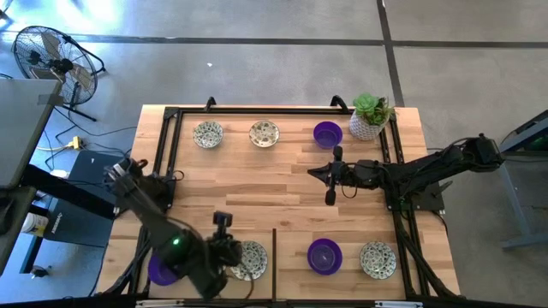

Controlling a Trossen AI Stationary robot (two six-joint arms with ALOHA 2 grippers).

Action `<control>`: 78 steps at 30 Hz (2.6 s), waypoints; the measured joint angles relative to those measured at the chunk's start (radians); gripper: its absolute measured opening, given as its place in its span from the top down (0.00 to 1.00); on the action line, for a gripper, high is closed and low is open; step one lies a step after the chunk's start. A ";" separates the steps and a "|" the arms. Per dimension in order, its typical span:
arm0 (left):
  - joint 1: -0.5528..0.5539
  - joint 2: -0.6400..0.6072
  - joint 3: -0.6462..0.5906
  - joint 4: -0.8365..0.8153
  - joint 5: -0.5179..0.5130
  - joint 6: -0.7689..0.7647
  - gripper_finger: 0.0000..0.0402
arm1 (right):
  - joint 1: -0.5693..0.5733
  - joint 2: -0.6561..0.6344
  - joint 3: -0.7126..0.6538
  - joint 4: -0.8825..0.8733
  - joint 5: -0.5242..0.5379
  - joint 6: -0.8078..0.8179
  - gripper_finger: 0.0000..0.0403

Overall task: Pick & Place Mini bowls
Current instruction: Stack the top blue patterned bowl on top of the other blue patterned bowl on the shelf

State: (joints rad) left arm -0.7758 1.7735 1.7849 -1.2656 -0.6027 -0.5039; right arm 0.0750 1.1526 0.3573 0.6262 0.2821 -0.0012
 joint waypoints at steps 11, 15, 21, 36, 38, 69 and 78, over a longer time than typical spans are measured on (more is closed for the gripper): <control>0.156 -0.339 -0.541 0.544 0.068 0.166 1.00 | 0.000 0.000 0.000 0.000 0.000 -0.007 1.00; 0.266 -0.510 -0.692 0.637 0.070 0.164 1.00 | -0.003 0.000 0.000 0.011 0.003 -0.024 1.00; 0.544 -0.645 -0.767 0.562 0.096 0.141 1.00 | -0.003 0.000 0.000 0.031 0.015 -0.052 1.00; 1.221 -0.563 -0.768 0.477 0.524 0.447 1.00 | -0.003 0.000 0.000 0.037 0.015 -0.109 1.00; 1.260 -0.533 -0.768 0.459 0.582 0.526 1.00 | -0.003 0.000 0.000 0.037 0.015 -0.109 1.00; 1.407 -0.377 -0.984 0.634 0.384 0.666 0.51 | -0.002 0.000 0.000 0.021 0.003 -0.066 1.00; 1.413 -0.344 -1.027 0.659 0.393 0.683 0.78 | -0.002 0.000 0.000 0.021 0.003 -0.070 1.00</control>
State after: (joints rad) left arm 0.6373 1.4293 0.7580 -0.6066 -0.2094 0.1792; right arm 0.0727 1.1525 0.3573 0.6472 0.2855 -0.0711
